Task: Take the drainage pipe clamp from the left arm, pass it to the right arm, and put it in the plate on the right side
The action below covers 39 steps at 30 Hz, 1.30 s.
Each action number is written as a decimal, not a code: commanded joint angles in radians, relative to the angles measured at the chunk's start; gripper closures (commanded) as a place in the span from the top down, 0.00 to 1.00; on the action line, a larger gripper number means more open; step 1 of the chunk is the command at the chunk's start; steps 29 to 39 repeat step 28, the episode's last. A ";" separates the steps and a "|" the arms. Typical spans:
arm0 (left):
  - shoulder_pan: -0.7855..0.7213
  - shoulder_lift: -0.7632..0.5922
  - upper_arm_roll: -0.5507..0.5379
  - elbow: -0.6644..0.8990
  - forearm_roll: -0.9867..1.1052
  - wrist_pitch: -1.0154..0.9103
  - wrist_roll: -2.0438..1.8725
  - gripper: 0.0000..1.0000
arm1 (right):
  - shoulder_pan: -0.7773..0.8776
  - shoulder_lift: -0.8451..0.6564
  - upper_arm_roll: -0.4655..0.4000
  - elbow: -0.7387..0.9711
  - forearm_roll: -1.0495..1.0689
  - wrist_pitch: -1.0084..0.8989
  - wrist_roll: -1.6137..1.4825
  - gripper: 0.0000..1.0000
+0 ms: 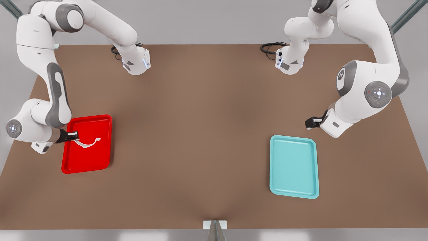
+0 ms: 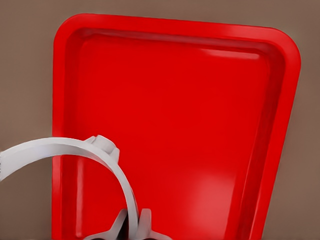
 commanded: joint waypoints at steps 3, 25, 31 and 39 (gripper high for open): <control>-0.001 0.000 -0.002 0.000 -0.003 -0.035 0.170 1.00 | -0.010 0.040 -0.006 0.005 -0.021 0.032 -0.082 0.21; -0.001 0.002 -0.002 0.000 0.000 -0.049 0.168 1.00 | 0.879 -0.425 -0.451 0.301 0.114 -0.501 0.426 1.00; -0.003 0.002 -0.002 0.000 0.000 -0.049 0.167 1.00 | 0.882 -0.385 -0.440 0.321 0.150 -0.485 0.453 1.00; -0.003 0.002 -0.002 0.000 0.000 -0.049 0.167 1.00 | 0.882 -0.385 -0.440 0.321 0.150 -0.485 0.453 1.00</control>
